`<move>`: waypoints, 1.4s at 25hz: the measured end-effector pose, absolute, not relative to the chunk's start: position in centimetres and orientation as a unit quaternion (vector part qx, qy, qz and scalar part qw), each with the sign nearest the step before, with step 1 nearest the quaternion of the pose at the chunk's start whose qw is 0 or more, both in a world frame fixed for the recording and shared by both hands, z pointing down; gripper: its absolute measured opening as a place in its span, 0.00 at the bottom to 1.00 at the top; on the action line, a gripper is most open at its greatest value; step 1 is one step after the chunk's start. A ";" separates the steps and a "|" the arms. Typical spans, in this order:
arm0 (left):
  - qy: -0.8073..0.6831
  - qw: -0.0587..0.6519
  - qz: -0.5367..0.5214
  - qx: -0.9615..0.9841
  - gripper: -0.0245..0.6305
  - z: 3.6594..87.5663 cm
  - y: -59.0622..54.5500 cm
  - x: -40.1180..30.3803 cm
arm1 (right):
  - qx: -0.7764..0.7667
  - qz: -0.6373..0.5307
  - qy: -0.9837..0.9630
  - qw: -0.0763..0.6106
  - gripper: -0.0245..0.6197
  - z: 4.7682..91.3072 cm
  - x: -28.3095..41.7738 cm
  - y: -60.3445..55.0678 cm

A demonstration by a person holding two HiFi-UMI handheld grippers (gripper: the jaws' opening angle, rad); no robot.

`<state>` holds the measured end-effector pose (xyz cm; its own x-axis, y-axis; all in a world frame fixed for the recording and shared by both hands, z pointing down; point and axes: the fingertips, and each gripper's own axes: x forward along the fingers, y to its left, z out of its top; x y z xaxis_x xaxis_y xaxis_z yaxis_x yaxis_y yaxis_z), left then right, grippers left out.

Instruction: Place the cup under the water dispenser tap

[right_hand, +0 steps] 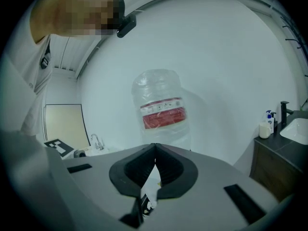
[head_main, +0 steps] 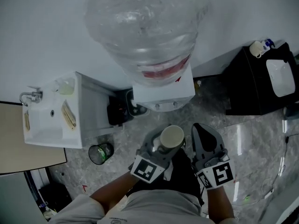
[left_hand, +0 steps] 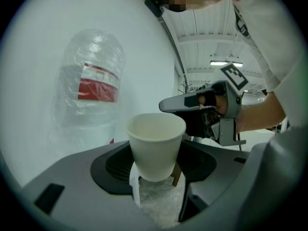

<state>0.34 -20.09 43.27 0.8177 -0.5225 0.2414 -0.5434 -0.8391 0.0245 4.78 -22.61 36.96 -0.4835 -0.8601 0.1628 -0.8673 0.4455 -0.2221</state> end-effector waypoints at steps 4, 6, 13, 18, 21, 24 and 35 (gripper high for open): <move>-0.268 0.055 0.123 0.954 0.44 49.8 -20.6 1.0 | 0.518 0.134 -0.845 0.006 0.06 40.6 5.5 -23.8; -0.264 0.061 0.124 0.954 0.44 53.7 -21.0 1.5 | 0.520 0.131 -0.844 -0.001 0.06 42.5 5.9 -24.5; -0.255 0.072 0.153 0.952 0.44 69.5 -23.0 3.1 | 0.519 0.117 -0.847 -0.012 0.06 50.8 7.1 -26.7; -0.291 0.068 0.176 0.938 0.44 79.6 -26.0 2.7 | 0.518 0.111 -0.848 -0.017 0.06 55.9 8.2 -27.7; -0.326 0.070 0.187 0.924 0.44 84.3 -27.8 2.4 | 0.519 0.110 -0.847 -0.014 0.06 58.3 8.8 -28.0; -0.354 0.076 0.191 0.912 0.44 88.4 -29.3 2.4 | 0.520 0.109 -0.847 -0.011 0.06 59.7 9.5 -28.0; -0.428 0.072 0.212 0.876 0.44 94.4 -33.9 2.7 | 0.518 0.134 -0.845 -0.007 0.06 63.2 10.6 -27.3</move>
